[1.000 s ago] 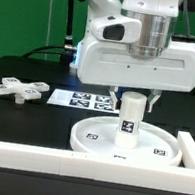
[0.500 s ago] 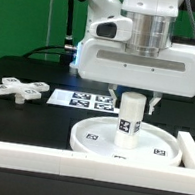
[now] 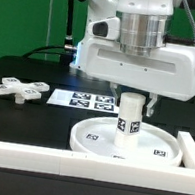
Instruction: Assemble round table
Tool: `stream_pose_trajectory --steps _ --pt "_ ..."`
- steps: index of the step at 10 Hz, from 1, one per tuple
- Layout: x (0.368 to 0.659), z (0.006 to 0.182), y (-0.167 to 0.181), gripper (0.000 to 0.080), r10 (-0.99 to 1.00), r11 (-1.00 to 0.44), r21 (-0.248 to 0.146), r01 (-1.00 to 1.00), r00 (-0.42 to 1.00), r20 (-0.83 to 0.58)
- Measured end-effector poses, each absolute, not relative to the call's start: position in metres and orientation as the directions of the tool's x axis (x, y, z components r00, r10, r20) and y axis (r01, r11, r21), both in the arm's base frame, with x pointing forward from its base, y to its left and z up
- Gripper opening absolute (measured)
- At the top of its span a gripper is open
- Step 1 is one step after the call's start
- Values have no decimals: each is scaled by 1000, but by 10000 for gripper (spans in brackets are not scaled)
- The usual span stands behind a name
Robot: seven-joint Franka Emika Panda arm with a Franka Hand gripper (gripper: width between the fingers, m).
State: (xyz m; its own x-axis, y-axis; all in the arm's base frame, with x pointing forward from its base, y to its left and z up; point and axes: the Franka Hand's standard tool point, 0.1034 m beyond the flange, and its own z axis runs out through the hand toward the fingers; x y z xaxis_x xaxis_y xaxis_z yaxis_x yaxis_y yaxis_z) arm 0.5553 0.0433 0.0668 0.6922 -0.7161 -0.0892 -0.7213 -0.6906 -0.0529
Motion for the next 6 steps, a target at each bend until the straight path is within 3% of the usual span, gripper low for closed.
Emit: stream_pose_trajectory --steps 6 --pt "555 67 47 409 -890 -443 -28 -896 444 -107"
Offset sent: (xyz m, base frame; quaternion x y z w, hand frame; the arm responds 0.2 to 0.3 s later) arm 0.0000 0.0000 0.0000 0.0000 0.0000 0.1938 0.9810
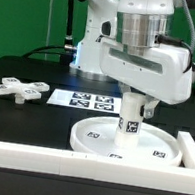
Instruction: Assemble round table
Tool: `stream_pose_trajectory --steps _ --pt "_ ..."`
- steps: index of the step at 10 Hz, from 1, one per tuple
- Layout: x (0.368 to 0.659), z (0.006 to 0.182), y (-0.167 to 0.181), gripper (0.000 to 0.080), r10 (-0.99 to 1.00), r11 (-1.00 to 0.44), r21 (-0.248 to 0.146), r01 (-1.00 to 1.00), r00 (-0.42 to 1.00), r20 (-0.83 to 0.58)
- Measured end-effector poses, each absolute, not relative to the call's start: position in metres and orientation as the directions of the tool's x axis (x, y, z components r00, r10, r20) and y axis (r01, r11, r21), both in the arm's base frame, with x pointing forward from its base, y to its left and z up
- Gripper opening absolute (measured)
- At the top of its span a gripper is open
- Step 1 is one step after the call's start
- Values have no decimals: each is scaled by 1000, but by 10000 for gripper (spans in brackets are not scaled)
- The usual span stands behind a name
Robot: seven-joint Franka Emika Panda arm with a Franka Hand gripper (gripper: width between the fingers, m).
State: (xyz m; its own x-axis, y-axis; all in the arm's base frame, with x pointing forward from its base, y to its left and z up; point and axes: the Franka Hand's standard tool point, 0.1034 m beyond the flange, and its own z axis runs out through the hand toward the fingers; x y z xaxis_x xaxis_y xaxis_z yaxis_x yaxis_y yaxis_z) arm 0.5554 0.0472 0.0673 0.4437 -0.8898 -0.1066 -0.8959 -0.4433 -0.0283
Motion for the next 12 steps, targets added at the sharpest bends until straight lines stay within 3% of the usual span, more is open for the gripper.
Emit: stream_pose_trajectory --steps 2,4,8,11,12 --pt "556 68 48 409 -939 -321 -24 -947 322 -122" --pt "558 67 44 409 -985 -51 -54 -997 59 -165" --pt "560 67 47 409 -899 387 -53 -921 -363 -245" --pt "561 68 47 409 -862 459 -36 -888 -436 -260" --pt "560 68 48 515 -874 434 -36 -900 -411 -258"
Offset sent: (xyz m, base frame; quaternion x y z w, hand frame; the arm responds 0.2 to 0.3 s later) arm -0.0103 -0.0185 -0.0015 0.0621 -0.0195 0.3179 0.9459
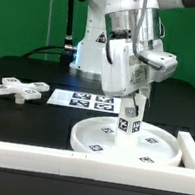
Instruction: Assemble round table
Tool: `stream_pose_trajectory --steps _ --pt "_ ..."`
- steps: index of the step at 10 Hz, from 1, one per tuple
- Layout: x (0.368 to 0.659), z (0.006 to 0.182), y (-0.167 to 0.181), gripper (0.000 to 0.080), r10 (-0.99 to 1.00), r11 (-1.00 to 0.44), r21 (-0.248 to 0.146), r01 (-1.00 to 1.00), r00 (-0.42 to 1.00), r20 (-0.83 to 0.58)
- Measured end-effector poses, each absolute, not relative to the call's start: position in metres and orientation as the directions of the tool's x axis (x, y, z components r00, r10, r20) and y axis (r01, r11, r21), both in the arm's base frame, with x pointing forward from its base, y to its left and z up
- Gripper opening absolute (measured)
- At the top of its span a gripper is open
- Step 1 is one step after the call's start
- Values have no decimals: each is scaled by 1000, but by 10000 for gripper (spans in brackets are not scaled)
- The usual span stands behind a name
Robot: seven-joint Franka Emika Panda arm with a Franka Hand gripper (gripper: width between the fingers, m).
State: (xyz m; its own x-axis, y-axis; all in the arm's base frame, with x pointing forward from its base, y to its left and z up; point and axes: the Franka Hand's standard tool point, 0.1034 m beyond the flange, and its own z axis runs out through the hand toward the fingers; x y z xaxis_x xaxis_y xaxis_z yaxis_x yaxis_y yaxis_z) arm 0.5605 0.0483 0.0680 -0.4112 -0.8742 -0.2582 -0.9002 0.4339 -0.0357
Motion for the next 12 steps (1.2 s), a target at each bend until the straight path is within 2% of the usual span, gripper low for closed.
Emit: stream_pose_trajectory --steps 1,2,5,7,11,12 --pt "557 73 54 608 -912 335 -15 -942 -321 -255" --pt "559 81 55 637 -935 261 -33 -965 -244 -256" --pt "552 105 41 648 -962 50 -102 -993 -20 -273" --pt "554 119 35 648 -960 42 -121 -992 -6 -280" --pt "553 115 37 648 -961 34 -115 -993 -1 -278" --pt "551 116 34 648 -959 -92 -144 -985 127 -253"
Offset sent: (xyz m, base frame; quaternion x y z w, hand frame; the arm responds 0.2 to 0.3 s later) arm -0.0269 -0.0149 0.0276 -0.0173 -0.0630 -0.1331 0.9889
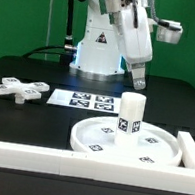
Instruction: Assemble round table
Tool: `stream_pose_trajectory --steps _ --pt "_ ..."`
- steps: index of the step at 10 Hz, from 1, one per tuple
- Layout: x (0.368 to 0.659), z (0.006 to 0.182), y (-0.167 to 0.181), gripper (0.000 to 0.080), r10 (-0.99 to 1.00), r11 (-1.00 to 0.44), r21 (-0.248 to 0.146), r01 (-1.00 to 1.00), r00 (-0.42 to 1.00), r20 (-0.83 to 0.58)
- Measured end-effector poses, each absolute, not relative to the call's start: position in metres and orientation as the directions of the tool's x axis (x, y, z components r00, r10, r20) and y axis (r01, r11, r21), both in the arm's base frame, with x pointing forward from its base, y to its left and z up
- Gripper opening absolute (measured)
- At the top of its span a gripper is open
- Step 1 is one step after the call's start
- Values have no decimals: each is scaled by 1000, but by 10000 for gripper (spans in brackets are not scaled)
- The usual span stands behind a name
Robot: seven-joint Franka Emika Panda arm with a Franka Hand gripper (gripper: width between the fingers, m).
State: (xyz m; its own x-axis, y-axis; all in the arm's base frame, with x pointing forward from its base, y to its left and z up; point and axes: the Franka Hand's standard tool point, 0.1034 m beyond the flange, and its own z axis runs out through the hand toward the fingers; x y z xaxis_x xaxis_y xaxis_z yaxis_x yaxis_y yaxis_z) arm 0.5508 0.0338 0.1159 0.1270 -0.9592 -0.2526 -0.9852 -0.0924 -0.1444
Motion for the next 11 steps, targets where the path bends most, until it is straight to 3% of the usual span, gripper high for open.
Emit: stream_pose_trajectory --steps 3,5,8,10,11 --pt "535 118 3 648 -916 -317 -215 -924 357 -183" --pt "532 116 0 648 -913 -330 -220 -918 370 -172" --pt "532 116 0 648 -814 -530 -251 -810 569 -116" --pt "531 113 -2 648 -565 -807 -209 -552 825 2" --pt "528 112 -7 648 -452 -877 -196 -438 891 31"
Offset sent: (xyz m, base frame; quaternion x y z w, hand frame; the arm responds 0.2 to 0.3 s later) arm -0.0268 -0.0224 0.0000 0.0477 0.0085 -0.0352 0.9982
